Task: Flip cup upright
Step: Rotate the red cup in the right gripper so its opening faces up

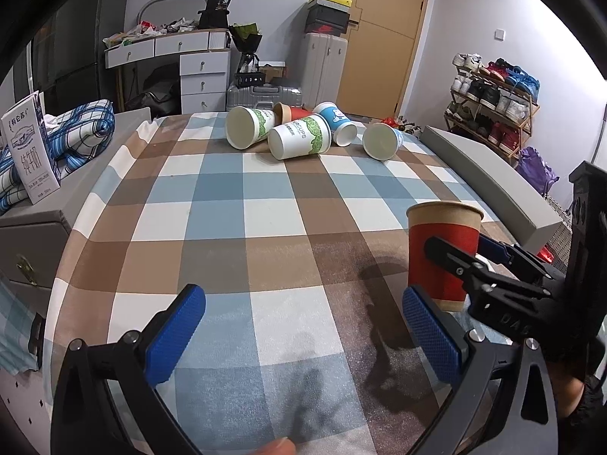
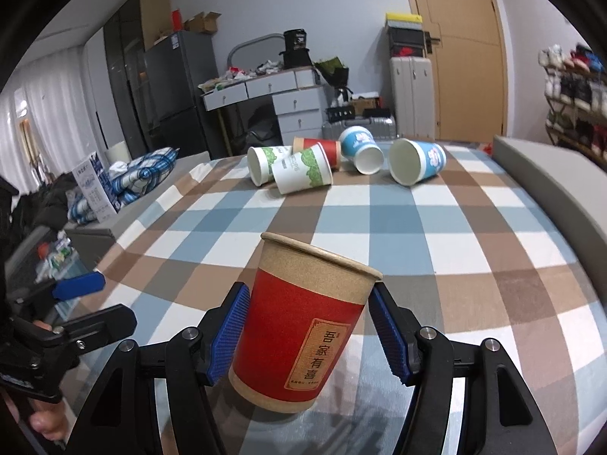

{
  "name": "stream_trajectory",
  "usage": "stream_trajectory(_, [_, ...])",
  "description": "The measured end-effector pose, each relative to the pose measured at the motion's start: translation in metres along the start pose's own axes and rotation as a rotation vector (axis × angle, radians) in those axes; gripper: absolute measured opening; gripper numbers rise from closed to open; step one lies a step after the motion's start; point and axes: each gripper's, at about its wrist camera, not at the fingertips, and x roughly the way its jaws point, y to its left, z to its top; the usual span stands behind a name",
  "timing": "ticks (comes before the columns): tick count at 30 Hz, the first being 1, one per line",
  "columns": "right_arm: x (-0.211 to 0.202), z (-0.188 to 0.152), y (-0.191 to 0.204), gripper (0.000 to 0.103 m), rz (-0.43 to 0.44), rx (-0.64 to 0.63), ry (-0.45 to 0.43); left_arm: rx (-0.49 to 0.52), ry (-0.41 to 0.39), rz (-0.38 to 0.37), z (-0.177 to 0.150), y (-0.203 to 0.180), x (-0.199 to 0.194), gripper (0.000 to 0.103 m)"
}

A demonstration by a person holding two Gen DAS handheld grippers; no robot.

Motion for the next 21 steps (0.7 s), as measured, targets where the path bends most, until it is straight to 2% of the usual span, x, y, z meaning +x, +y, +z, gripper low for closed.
stream_trajectory(3, [-0.002,-0.001,0.006,0.065,-0.004,-0.032,-0.007,0.002,0.001,0.000,0.000,0.000,0.000,0.101])
stream_trajectory(6, [-0.001,-0.005,0.014,0.064,-0.031,-0.093,0.029,0.000,-0.002,0.000,0.000,0.000,0.000,0.101])
stream_trajectory(10, [-0.009,-0.006,0.023,0.062,-0.018,-0.154,0.058,-0.007,-0.007,0.004,0.001,0.004,-0.001,0.101])
stream_trajectory(17, [-0.022,-0.014,0.026,0.058,0.051,-0.237,0.165,-0.011,-0.014,0.002,0.003,0.006,-0.002,0.101])
stream_trajectory(19, [-0.022,-0.012,0.024,0.058,0.038,-0.234,0.154,-0.007,-0.015,0.003,0.003,0.006,-0.002,0.101])
stream_trajectory(21, [-0.021,-0.009,0.017,0.058,0.029,-0.177,0.101,-0.004,-0.013,0.004,0.003,0.005,-0.002,0.101])
